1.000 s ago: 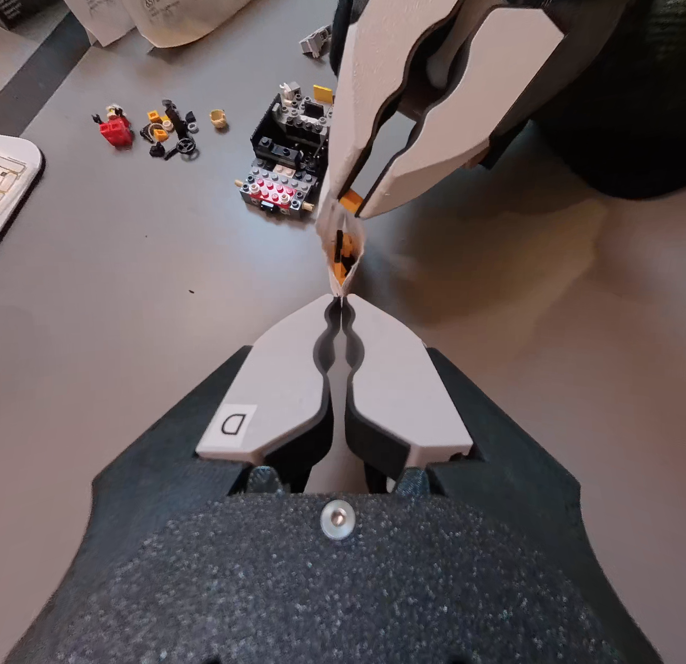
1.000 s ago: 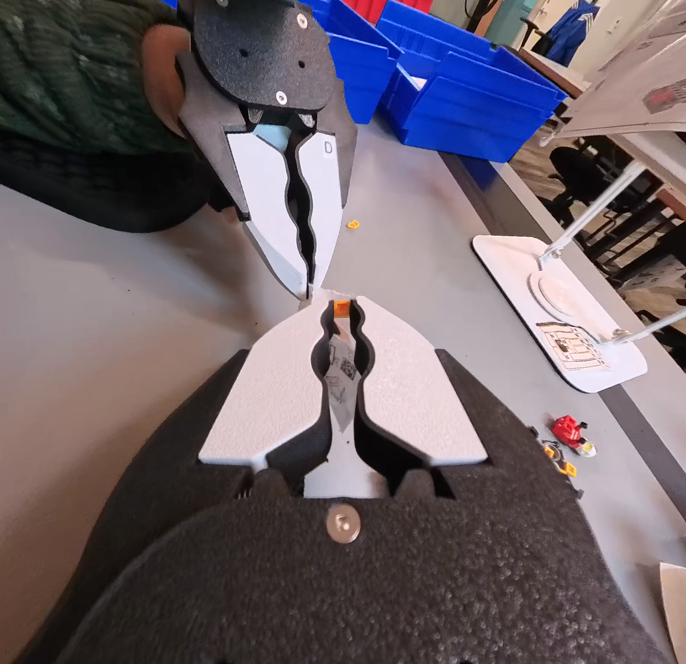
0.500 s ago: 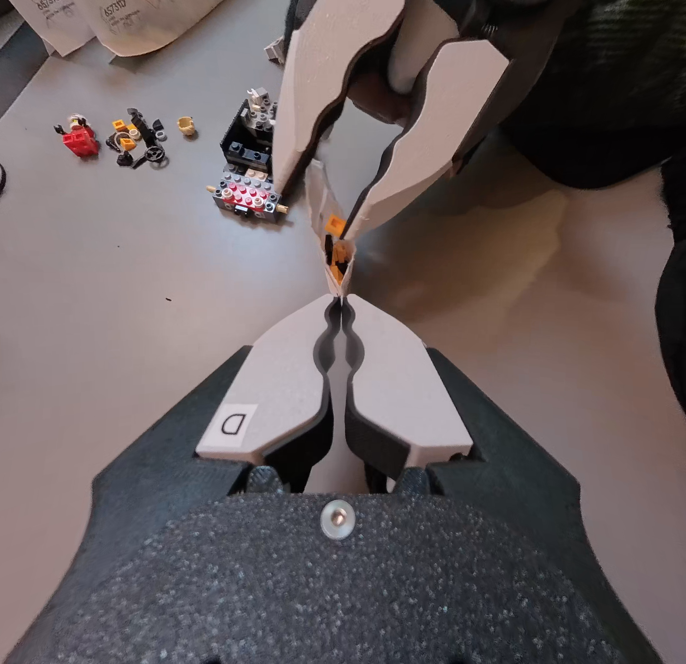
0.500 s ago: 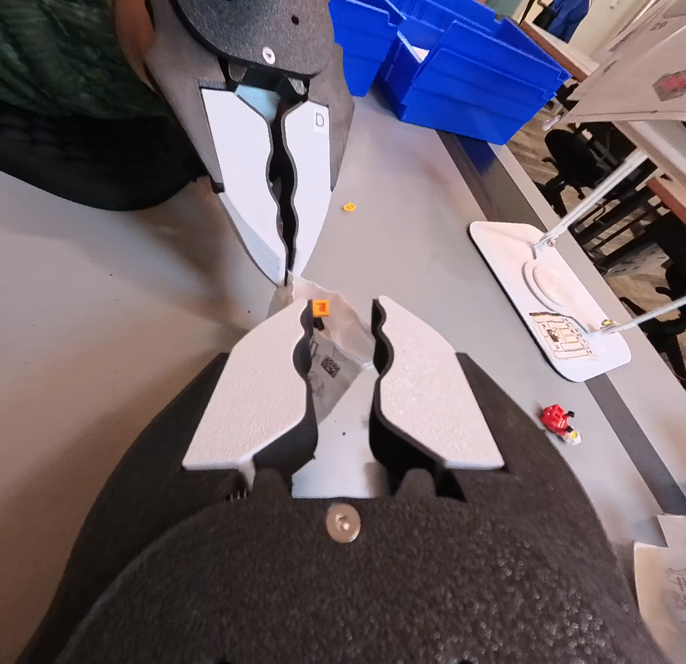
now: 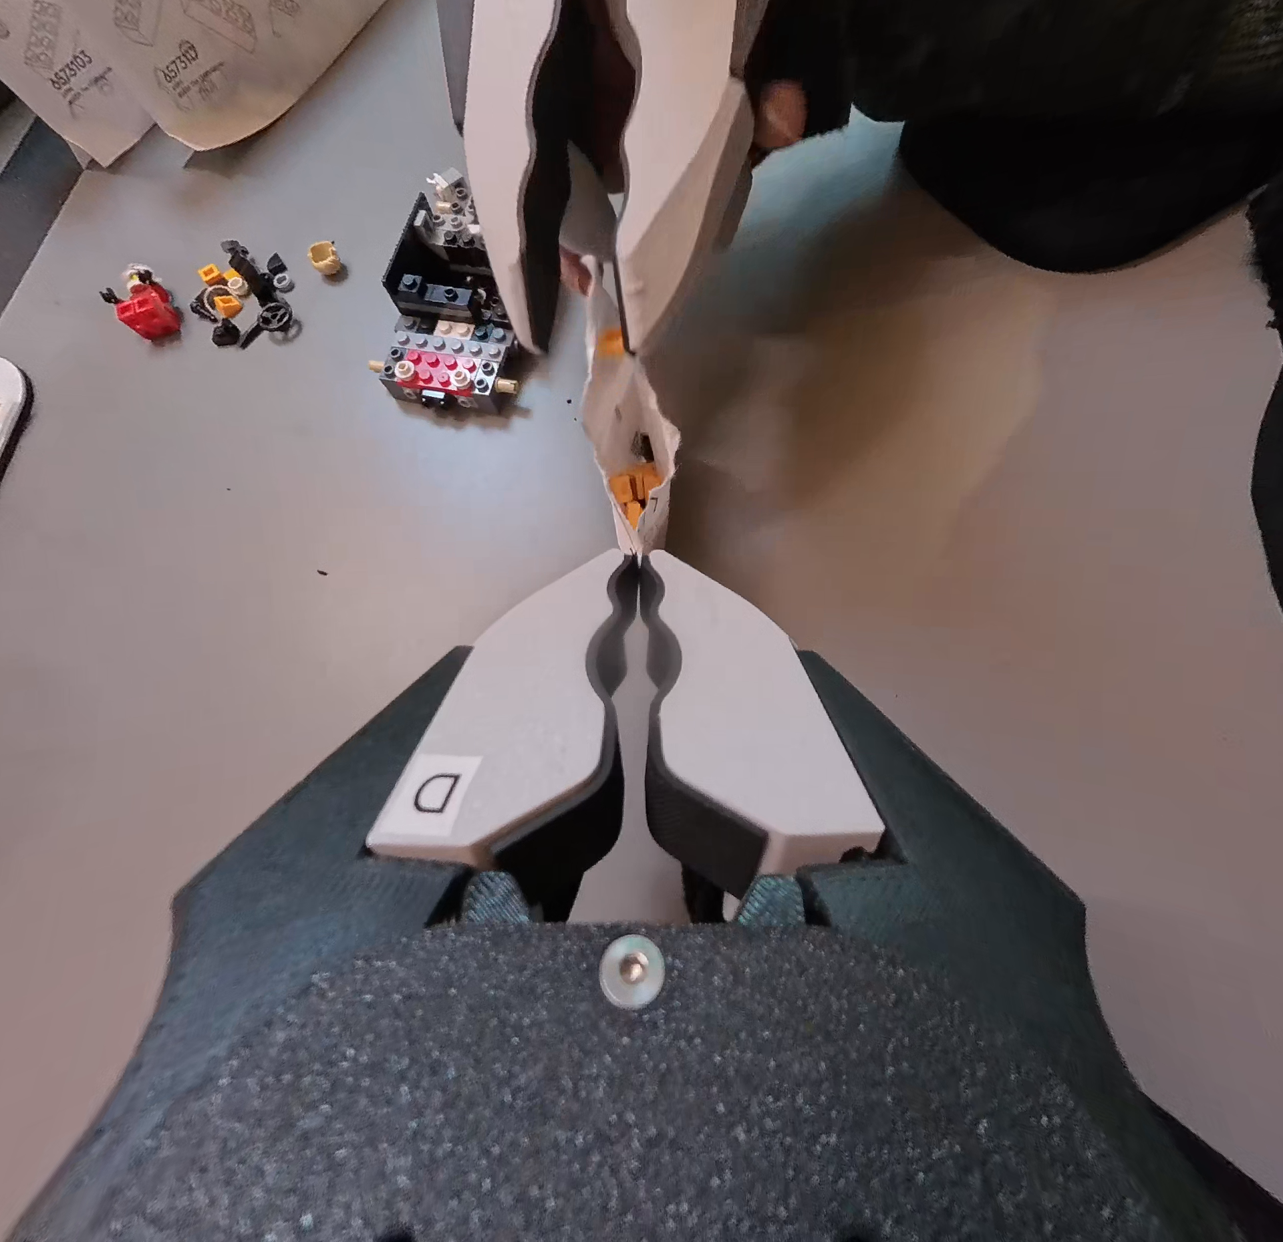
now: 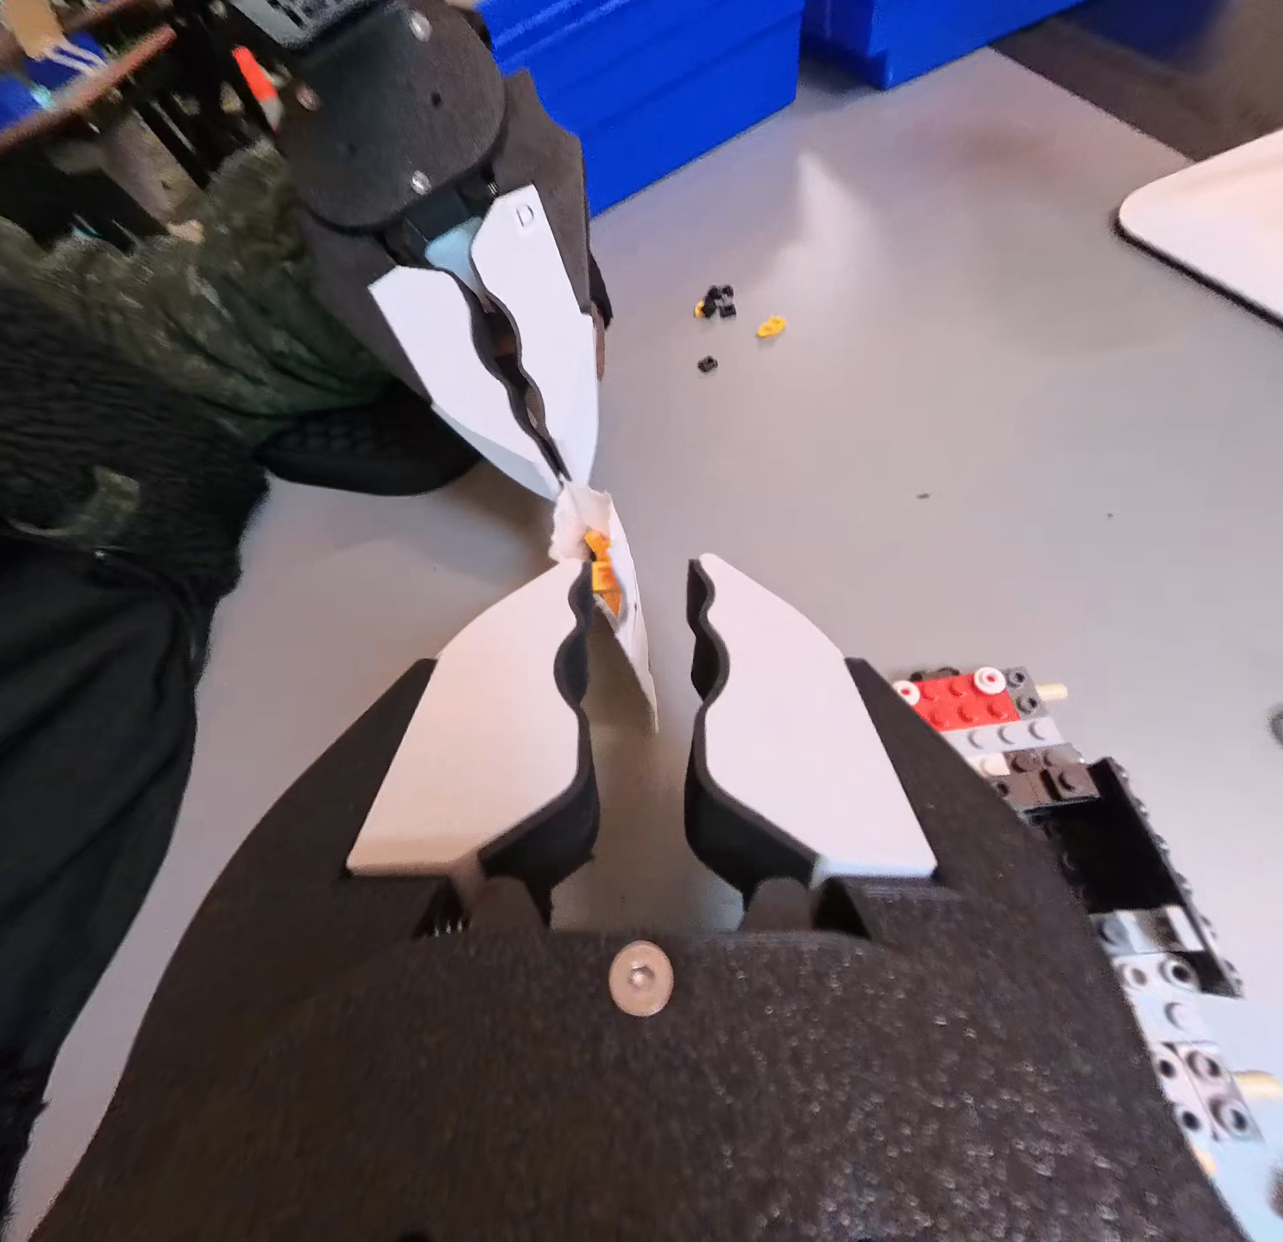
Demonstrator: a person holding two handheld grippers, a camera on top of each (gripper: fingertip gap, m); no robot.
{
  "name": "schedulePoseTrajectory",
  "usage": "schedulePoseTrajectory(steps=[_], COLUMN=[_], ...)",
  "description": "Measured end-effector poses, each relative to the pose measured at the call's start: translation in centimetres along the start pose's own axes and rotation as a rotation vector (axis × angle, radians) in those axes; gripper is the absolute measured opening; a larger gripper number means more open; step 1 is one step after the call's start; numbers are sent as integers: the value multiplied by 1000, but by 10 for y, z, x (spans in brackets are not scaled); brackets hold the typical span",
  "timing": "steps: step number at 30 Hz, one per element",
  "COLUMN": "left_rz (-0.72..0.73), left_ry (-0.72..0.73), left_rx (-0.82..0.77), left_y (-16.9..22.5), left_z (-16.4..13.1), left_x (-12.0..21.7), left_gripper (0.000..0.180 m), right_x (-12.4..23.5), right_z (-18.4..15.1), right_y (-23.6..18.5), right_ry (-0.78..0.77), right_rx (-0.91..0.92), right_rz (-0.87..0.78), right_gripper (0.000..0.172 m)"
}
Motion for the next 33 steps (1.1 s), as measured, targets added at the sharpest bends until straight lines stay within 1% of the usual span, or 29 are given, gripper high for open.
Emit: schedulePoseTrajectory(steps=[4, 10, 13, 16, 19, 23, 26, 29, 33], left_rz=[8, -10, -31, -57, -61, -55, -57, -60, -61], left_ry=[2, 11, 9, 3, -8, -2, 4, 19, 29], left_rx=[9, -13, -59, -97, -125, -100, -70, -26, 20], left_y=[-3, 0, 5, 10, 13, 10, 7, 2, -4], left_z=[-2, -2, 0, -1, -1, -2, -3, -7, -10], left_x=[3, 2, -1, 0, 0, 1, 3, 7, 11], left_gripper=[0, 0, 0, 0, 0, 0, 0, 0, 0], right_x=[12, -4, -16, -16, -5, 8, 10, 10, 6], right_z=[8, 1, -5, -8, -3, 6, 7, 3, -1], right_y=[-2, -10, -14, -7, 0, 3, -2, -11, -22], right_ry=[77, 41, -8, -31, 31, 121, 121, 74, 10], right_rx=[50, 43, 2, -54, -123, -137, -76, 74, 179], right_rz=[22, 66, 78, 62, 88, 106, 131, 130, 143], right_gripper=[26, 27, 27, 22, 18, 17, 21, 28, 36])
Point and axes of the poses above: each gripper's, where its closed fingertips meet, x back along the fingers, z out of its top, y = z × x across the jaws, the point moved 7 cm from there along x, back along the fingers, and after that the axes turned 6 degrees about -z, right-handed, at the moved point
